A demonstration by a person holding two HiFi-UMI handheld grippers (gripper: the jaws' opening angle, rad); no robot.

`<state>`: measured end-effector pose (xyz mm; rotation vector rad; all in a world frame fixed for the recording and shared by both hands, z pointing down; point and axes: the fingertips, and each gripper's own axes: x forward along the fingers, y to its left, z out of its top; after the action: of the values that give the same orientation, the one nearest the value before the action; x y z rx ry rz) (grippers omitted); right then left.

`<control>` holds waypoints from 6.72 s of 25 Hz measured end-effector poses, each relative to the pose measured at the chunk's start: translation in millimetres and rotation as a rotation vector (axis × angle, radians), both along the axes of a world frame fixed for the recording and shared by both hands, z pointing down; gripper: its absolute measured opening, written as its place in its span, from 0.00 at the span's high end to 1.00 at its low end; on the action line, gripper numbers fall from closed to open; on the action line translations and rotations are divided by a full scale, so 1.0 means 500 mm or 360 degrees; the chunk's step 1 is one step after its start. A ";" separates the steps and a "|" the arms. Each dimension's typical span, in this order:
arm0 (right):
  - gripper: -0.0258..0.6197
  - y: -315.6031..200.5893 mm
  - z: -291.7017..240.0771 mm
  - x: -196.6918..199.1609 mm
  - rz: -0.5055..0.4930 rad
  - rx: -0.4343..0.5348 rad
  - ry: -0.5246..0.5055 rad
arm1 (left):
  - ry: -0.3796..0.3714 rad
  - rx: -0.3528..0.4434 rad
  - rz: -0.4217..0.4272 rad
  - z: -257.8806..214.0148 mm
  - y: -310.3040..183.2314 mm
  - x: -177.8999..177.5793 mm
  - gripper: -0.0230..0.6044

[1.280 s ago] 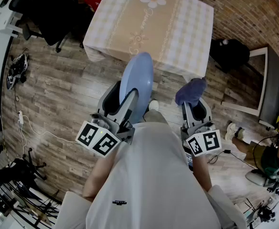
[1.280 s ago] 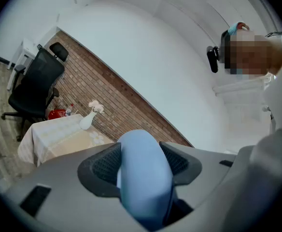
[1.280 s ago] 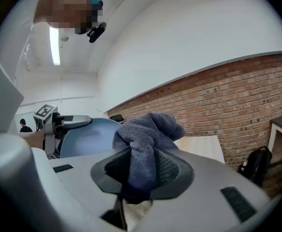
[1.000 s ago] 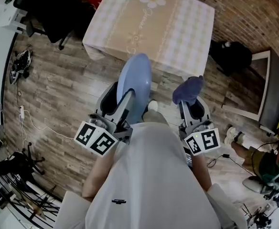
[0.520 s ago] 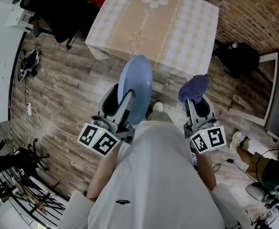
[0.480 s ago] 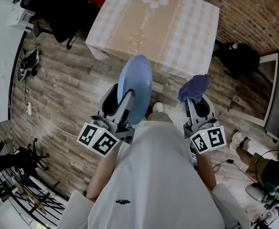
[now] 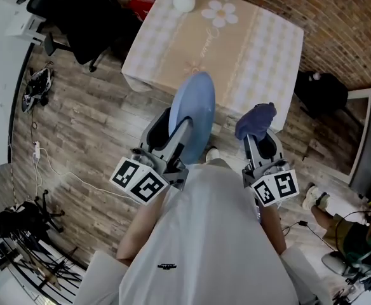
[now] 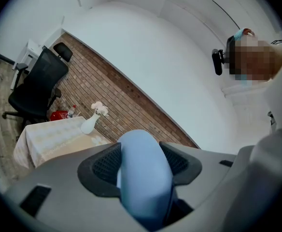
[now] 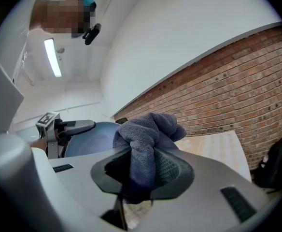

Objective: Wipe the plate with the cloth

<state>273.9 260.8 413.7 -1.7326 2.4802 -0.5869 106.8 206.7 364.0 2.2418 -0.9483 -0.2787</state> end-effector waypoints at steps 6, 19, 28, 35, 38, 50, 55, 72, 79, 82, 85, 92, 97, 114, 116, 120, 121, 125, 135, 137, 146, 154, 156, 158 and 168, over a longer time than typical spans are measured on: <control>0.78 -0.217 -0.057 -0.105 0.0047 0.0053 0.0049 | 0.0039 0.0060 0.0123 -0.057 -0.222 -0.082 0.56; 0.78 -0.531 -0.108 -0.295 0.0067 0.0114 0.0156 | 0.0136 0.0042 0.0354 -0.068 -0.554 -0.204 0.56; 0.78 -0.632 -0.106 -0.364 -0.0127 0.0140 0.0131 | 0.0125 0.0024 0.0406 -0.068 -0.628 -0.178 0.56; 0.78 -0.658 -0.112 -0.400 -0.0245 0.0197 0.0132 | 0.0121 0.0063 0.0468 -0.065 -0.614 -0.158 0.56; 0.78 -0.660 -0.114 -0.423 -0.0310 0.0210 0.0155 | 0.0130 0.0077 0.0505 -0.073 -0.600 -0.155 0.56; 0.78 -0.675 -0.118 -0.457 -0.0291 0.0256 0.0196 | 0.0132 0.0099 0.0593 -0.071 -0.544 -0.159 0.56; 0.78 -0.692 -0.115 -0.436 -0.0184 0.0222 0.0218 | 0.0168 0.0120 0.0600 -0.086 -0.535 -0.173 0.56; 0.78 -0.730 -0.028 -0.376 0.0001 0.0036 0.0327 | 0.0303 0.0201 0.0561 -0.141 -0.563 -0.225 0.56; 0.78 -0.738 0.016 -0.396 -0.0055 -0.0056 0.0330 | 0.0339 0.0253 0.0503 -0.163 -0.607 -0.246 0.56; 0.78 -0.727 0.031 -0.414 -0.0108 -0.0093 0.0334 | 0.0344 0.0273 0.0495 -0.171 -0.622 -0.249 0.56; 0.78 -0.713 0.046 -0.432 -0.0167 -0.0121 0.0337 | 0.0341 0.0283 0.0484 -0.174 -0.632 -0.247 0.56; 0.78 -0.676 0.057 -0.480 -0.0319 -0.0139 0.0281 | 0.0334 0.0274 0.0455 -0.164 -0.652 -0.237 0.56; 0.78 -0.650 0.036 -0.526 -0.0428 -0.0127 0.0191 | 0.0322 0.0266 0.0432 -0.159 -0.663 -0.235 0.56; 0.78 -0.647 -0.106 -0.568 -0.0434 0.0143 -0.0077 | 0.0238 0.0204 0.0461 -0.101 -0.624 -0.203 0.56; 0.78 -0.656 -0.119 -0.555 -0.0406 0.0178 -0.0066 | 0.0241 0.0194 0.0474 -0.100 -0.617 -0.197 0.56; 0.78 -0.666 -0.131 -0.545 -0.0381 0.0220 -0.0022 | 0.0253 0.0192 0.0484 -0.102 -0.605 -0.200 0.56; 0.78 -0.667 -0.131 -0.544 -0.0380 0.0227 -0.0009 | 0.0253 0.0195 0.0483 -0.102 -0.603 -0.202 0.56; 0.78 -0.679 -0.134 -0.526 -0.0349 0.0251 0.0021 | 0.0259 0.0197 0.0485 -0.104 -0.596 -0.200 0.56; 0.78 -0.728 -0.119 -0.435 -0.0208 0.0274 0.0105 | 0.0308 0.0187 0.0510 -0.123 -0.581 -0.194 0.56; 0.78 -0.734 -0.104 -0.415 -0.0169 0.0248 0.0109 | 0.0318 0.0196 0.0511 -0.131 -0.581 -0.196 0.56; 0.78 -0.728 -0.014 -0.378 -0.0107 0.0057 0.0145 | 0.0362 0.0213 0.0498 -0.150 -0.597 -0.209 0.56; 0.78 -0.688 0.036 -0.416 -0.0185 -0.0063 0.0174 | 0.0373 0.0224 0.0464 -0.153 -0.609 -0.228 0.56; 0.78 -0.677 0.041 -0.430 -0.0212 -0.0080 0.0179 | 0.0371 0.0228 0.0456 -0.152 -0.610 -0.231 0.56; 0.78 -0.666 0.042 -0.446 -0.0250 -0.0086 0.0191 | 0.0369 0.0230 0.0447 -0.151 -0.612 -0.233 0.56; 0.78 -0.613 -0.016 -0.534 -0.0449 0.0014 0.0251 | 0.0345 0.0231 0.0461 -0.141 -0.607 -0.229 0.56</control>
<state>7.0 -45.7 405.7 -1.4889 2.8586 -0.4712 -7.5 -96.6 293.3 2.3856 -0.4958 -0.4596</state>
